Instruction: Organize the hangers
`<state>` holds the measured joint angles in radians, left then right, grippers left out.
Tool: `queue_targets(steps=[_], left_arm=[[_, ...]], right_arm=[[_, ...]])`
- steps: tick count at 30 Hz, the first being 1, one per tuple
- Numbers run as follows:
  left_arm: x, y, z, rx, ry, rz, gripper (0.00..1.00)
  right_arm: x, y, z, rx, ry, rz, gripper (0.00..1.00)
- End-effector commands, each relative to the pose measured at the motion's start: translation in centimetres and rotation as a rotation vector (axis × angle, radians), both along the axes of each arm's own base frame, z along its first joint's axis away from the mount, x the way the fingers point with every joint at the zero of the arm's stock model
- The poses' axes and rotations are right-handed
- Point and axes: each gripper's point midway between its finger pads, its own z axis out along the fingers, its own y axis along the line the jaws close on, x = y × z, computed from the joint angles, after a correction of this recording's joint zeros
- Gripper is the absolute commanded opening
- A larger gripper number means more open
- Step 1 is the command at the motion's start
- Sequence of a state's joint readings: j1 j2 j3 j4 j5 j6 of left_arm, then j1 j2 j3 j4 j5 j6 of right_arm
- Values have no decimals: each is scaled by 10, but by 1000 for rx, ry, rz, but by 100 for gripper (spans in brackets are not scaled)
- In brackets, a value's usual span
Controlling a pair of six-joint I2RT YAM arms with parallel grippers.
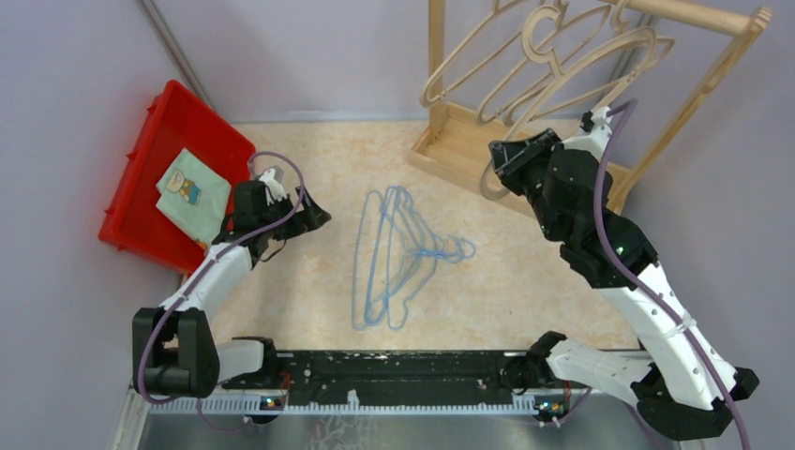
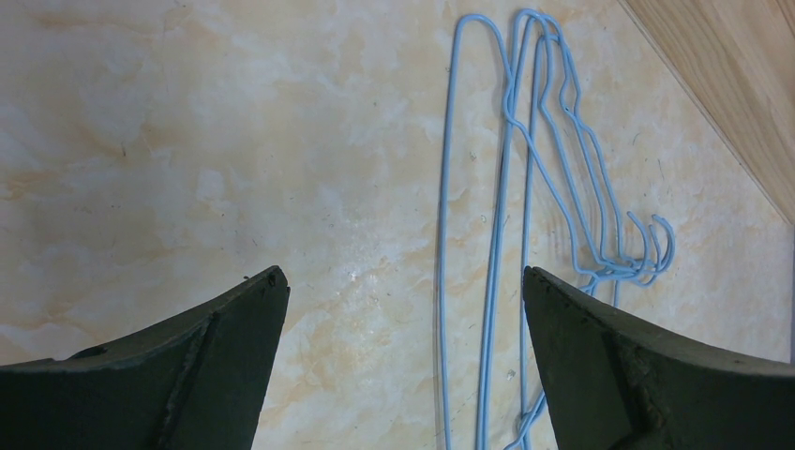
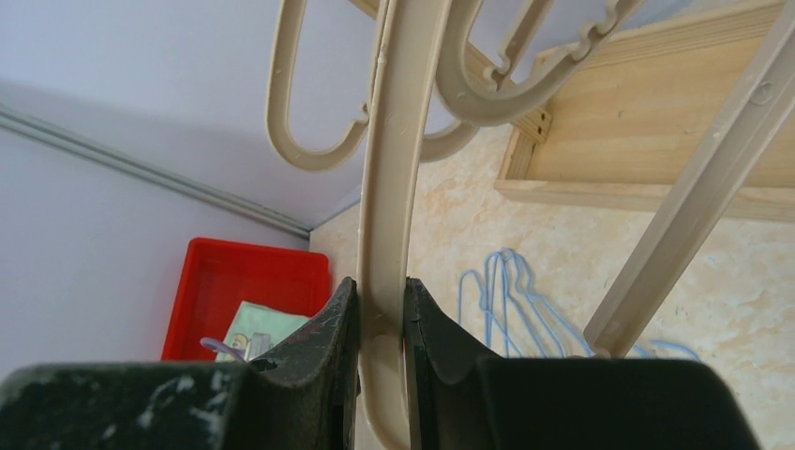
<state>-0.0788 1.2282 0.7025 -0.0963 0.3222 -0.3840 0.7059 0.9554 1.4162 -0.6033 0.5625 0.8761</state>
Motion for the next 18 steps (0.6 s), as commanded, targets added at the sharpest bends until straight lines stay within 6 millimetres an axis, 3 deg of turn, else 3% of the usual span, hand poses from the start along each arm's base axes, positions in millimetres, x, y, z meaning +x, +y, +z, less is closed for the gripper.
queue_targets(steps=[1,8,18], left_arm=[[2,-1,5,7,-26,-6,100],[3,-2,3,2,-19,-6,100],[2,1,2,19,-21,-4,100]], right_arm=[[-1,-15,49,42,-126,-14,0],[5,-38,66,40,-166,-83,0],[24,-40,63,91,-163,-73,0]])
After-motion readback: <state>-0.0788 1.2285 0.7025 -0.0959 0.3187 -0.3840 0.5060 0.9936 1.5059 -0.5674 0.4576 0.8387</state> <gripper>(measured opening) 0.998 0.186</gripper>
